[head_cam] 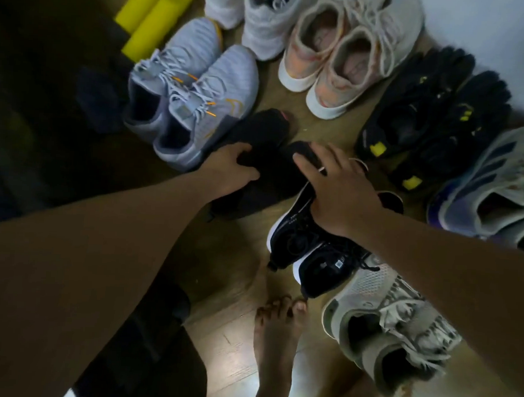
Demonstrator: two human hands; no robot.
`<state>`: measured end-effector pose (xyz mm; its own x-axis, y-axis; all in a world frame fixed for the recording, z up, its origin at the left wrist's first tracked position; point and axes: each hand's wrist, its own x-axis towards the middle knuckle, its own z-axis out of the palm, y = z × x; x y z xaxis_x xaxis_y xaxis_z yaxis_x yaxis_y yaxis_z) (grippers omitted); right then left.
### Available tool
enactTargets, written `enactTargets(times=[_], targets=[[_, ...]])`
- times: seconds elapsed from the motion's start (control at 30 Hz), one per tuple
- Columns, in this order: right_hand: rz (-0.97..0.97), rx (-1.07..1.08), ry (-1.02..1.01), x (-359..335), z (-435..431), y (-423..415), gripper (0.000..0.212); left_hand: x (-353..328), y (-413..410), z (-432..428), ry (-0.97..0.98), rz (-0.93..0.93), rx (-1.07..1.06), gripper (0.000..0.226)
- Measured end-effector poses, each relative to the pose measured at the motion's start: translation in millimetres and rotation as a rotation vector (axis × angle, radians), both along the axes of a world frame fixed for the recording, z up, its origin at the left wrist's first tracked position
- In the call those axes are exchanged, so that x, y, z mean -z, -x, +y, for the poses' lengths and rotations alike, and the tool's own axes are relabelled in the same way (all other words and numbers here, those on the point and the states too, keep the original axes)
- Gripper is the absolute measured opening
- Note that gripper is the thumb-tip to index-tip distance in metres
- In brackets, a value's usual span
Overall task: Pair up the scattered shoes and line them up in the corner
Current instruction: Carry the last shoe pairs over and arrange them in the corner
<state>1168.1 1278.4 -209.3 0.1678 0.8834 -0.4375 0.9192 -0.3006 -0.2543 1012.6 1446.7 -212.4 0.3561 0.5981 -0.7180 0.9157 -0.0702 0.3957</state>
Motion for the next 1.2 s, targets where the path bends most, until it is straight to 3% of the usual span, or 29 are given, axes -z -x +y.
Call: enactTargets(times=[0.1, 0.17, 0.27, 0.33, 0.4, 0.5, 0.73, 0.87, 0.93, 1.13, 1.2], targets=[[0.119, -0.068, 0.381, 8.6, 2.0, 23.9, 0.081, -2.6, 10.4, 0.3, 0.129, 0.008, 0.047, 0.068], [0.111, -0.132, 0.503, 15.8, -2.9, 32.7, 0.073, -5.3, 14.0, -0.2, 0.137, 0.0, 0.096, 0.067], [0.089, -0.159, 0.511, 16.1, -2.8, 29.0, 0.068, -5.6, 21.7, 3.3, -0.194, -0.019, 0.116, 0.054], [0.077, -0.186, 0.494, 13.9, 0.4, 22.6, 0.062, -1.8, 29.0, 7.9, -0.392, 0.039, -0.007, 0.049], [0.063, -0.233, 0.485, 9.5, 0.0, 23.2, 0.056, 6.1, 37.2, 4.6, -0.282, 0.106, -0.164, 0.055], [0.046, -0.3, 0.463, 10.3, -10.2, 34.2, 0.047, 17.5, 48.1, -9.2, -0.072, 0.163, -0.221, 0.063], [0.141, -0.143, 0.481, 29.2, -13.1, 40.3, 0.05, 10.7, 55.4, -40.2, 0.007, 0.008, -0.328, 0.066], [0.133, -0.179, 0.583, 38.1, -14.4, 29.7, 0.055, 3.0, 57.4, -33.8, -0.065, 0.049, -0.206, 0.067], [0.131, -0.133, 0.576, 27.2, -16.5, 16.7, 0.056, -4.5, 54.2, -33.2, -0.101, 0.122, -0.015, 0.06], [0.216, 0.044, 0.387, -23.4, -30.8, 0.8, 0.067, -52.6, 44.9, -24.9, -0.166, 0.322, 0.408, 0.056], [0.19, 0.07, 0.366, -46.0, -33.7, -13.9, 0.065, -78.2, 39.3, -20.1, -0.154, 0.335, 0.462, 0.057]])
